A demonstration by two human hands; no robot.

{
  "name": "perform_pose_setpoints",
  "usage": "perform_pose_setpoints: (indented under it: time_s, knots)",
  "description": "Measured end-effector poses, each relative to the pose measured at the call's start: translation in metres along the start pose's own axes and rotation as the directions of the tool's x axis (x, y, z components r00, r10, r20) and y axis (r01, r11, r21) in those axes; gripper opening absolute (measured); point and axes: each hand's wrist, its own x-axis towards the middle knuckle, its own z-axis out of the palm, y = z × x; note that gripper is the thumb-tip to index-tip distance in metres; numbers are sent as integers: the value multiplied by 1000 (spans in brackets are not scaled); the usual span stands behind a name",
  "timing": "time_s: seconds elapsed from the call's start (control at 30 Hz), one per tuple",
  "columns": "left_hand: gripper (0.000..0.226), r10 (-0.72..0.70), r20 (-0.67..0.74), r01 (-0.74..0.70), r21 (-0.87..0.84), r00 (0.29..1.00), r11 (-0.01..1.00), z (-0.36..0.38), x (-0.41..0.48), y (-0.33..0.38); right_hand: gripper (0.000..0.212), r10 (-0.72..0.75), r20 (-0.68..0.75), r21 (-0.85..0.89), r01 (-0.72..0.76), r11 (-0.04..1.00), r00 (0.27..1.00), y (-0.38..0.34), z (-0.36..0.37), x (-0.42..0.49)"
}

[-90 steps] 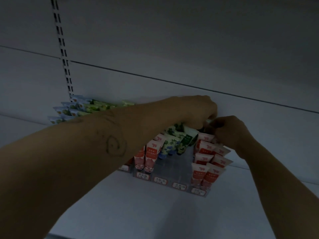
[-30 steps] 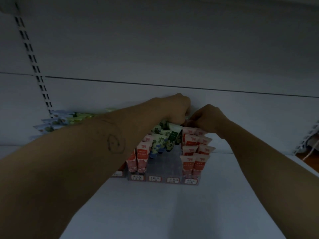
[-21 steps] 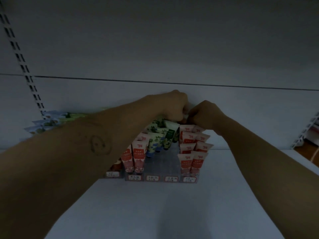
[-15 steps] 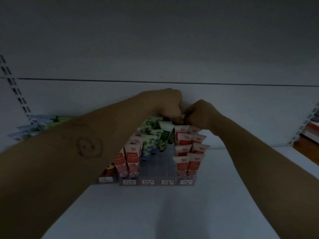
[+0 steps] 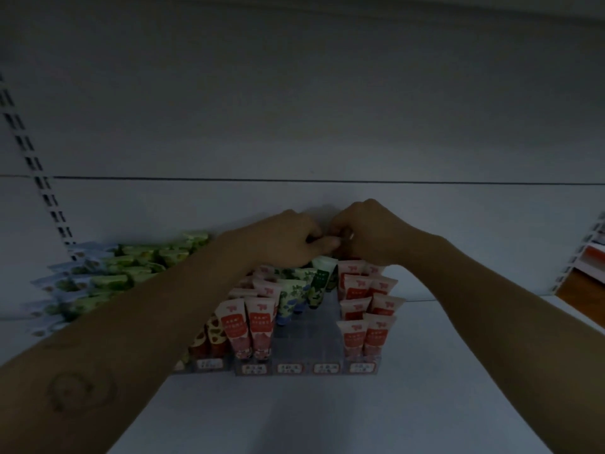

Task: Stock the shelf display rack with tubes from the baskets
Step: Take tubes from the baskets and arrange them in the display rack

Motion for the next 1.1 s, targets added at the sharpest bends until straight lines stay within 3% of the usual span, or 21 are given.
perform_pose_setpoints:
  time_s: [0.1,0.27,0.43,0.57,0.77,0.93,1.1]
  knots:
    - [52,8,45,-10,44,999,999,2,-14,0,27,-17,33,35,15,999,999,-1,-4,-1]
    - [37,59,-137,-58,12,989,998,12,-17,1,24,-75,138,-116,91,989,988,-3,-4,5]
    - [25,76,-172,-78,-4,982,997,17,-22,-3,6,-63,173,-119,84,989,983,0,-5,13]
    - [28,140,-259,-122,82,956,989,21,-19,-2,35,-41,217,-100,64,993,975,-2,-7,21]
    - [30,177,-271,-143,143,946,979,25,-20,5,35,-9,197,-63,22,998,980,3,-1,24]
    - [36,128,-232,-88,173,964,981,22,-8,14,30,-13,183,-92,31,995,983,3,0,24]
    - [27,112,-209,-107,36,972,994,23,-9,5,32,-13,163,-90,28,996,987,5,2,24]
